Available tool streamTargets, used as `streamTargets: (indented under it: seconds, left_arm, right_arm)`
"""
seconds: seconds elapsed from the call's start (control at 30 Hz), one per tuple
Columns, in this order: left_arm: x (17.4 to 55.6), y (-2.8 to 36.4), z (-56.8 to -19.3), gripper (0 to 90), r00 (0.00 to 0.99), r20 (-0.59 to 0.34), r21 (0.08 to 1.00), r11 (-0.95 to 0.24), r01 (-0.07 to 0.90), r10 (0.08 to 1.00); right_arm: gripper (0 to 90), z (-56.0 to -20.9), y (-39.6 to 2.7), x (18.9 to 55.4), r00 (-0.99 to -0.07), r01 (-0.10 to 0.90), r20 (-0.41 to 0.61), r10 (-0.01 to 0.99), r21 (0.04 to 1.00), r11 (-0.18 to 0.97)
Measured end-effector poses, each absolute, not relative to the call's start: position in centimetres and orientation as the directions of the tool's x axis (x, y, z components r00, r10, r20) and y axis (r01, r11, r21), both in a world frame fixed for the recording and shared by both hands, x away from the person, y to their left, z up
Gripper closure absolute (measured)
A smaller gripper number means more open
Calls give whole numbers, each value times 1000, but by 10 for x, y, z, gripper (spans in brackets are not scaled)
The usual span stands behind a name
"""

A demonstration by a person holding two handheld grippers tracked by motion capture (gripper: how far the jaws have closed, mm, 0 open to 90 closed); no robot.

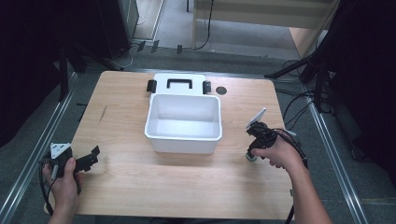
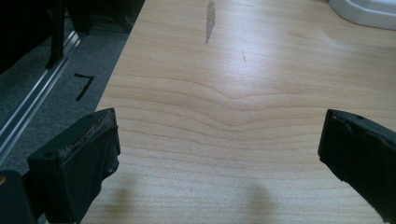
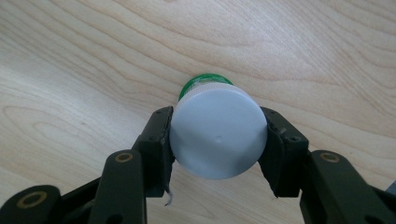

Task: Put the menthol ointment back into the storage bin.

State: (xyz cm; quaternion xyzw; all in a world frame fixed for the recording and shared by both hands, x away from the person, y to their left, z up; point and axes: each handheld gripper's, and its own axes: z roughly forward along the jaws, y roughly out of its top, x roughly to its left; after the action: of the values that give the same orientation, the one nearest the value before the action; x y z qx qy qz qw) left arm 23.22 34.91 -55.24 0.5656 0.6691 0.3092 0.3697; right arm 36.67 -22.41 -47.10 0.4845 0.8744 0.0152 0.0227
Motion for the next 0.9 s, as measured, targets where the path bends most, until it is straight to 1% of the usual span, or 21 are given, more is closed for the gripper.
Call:
streamTargets:
  seconds: [0.1,0.13,0.47,0.5,0.9]
  left_arm:
    - [232,349,-552,0,-86,-142,832,167,529,986]
    - [232,349,-552,0,-86,-143,832,167,529,986]
    - [232,349,-552,0,-86,-146,832,169,528,986]
    - [232,349,-552,0,-84,-144,832,166,529,986]
    - [232,349,-552,0,-80,-139,831,160,532,987]
  right_arm:
    - [513,-464,-220,367,-549,834,-18,836,56,549]
    - [513,-458,-218,369,-571,818,-22,821,66,571]
    - [514,-433,-205,375,-610,788,-23,792,90,610]
    - [514,-428,-202,376,-625,776,-23,780,96,624]
    - [515,-406,-185,386,-646,758,-18,763,95,645]
